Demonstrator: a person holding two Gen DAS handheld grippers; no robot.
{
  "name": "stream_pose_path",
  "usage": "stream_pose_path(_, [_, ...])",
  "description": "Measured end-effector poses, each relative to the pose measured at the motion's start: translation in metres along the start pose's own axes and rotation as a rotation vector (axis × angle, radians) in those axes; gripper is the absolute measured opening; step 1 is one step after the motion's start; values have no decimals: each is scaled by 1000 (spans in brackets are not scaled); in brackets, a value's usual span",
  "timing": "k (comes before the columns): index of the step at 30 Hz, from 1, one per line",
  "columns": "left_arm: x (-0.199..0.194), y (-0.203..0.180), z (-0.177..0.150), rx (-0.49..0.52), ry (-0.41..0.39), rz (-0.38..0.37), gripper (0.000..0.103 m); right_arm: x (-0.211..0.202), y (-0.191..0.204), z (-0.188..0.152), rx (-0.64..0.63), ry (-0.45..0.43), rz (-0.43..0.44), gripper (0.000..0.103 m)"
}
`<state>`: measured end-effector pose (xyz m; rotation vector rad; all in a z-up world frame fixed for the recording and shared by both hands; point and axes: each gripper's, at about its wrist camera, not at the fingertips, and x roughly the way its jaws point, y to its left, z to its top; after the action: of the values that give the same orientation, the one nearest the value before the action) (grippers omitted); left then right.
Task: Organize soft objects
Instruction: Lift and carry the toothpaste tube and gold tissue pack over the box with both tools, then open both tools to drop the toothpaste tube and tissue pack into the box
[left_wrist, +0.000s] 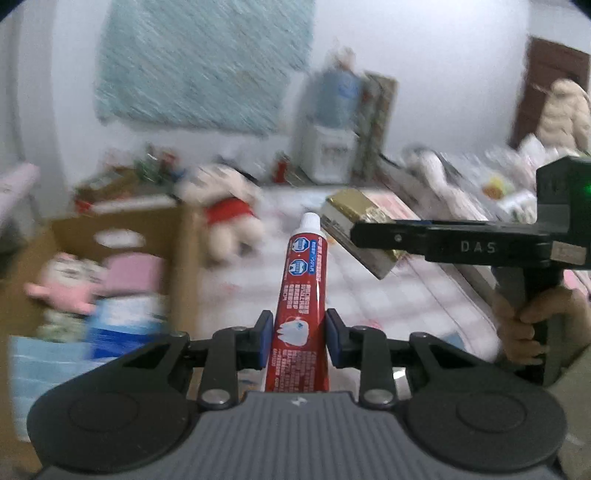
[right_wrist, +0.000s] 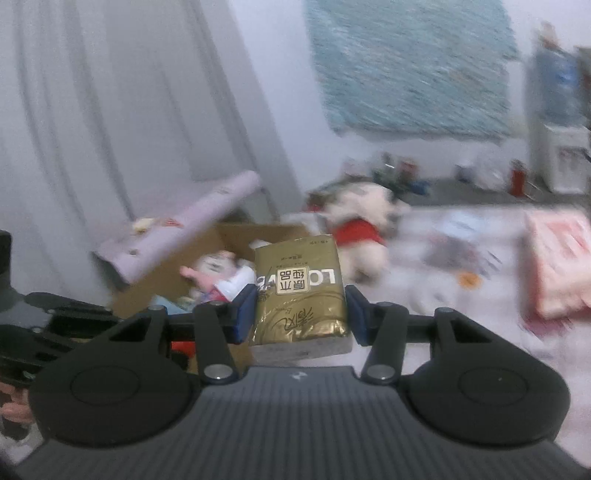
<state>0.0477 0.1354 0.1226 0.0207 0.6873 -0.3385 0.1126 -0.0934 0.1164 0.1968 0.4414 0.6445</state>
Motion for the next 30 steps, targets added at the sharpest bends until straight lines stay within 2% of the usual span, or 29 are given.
stream_pose_path(3, [-43, 26, -2, -17, -39, 112, 31, 18, 40, 19, -67, 9, 84, 49])
stream_pose_path(7, [-68, 71, -10, -14, -3, 254, 31, 62, 89, 31, -120, 69, 169, 49])
stream_pose_path(10, [-63, 110, -22, -36, 63, 327, 31, 102, 123, 27, -177, 154, 220, 49])
stream_pose_path(15, [-15, 177, -44, -74, 231, 403, 31, 171, 170, 10, -226, 322, 254, 49])
stream_pose_path(20, [27, 225, -49, -79, 297, 414, 31, 224, 189, -8, -257, 495, 238, 49])
stream_pose_path(23, [47, 240, -46, -83, 327, 398, 31, 235, 192, -19, -264, 565, 231, 49])
stream_pose_path(27, [54, 247, -56, -70, 434, 333, 31, 240, 200, -33, -320, 636, 226, 49])
stream_pose_path(30, [57, 256, -70, -140, 477, 306, 37, 246, 210, -42, -381, 683, 233, 49])
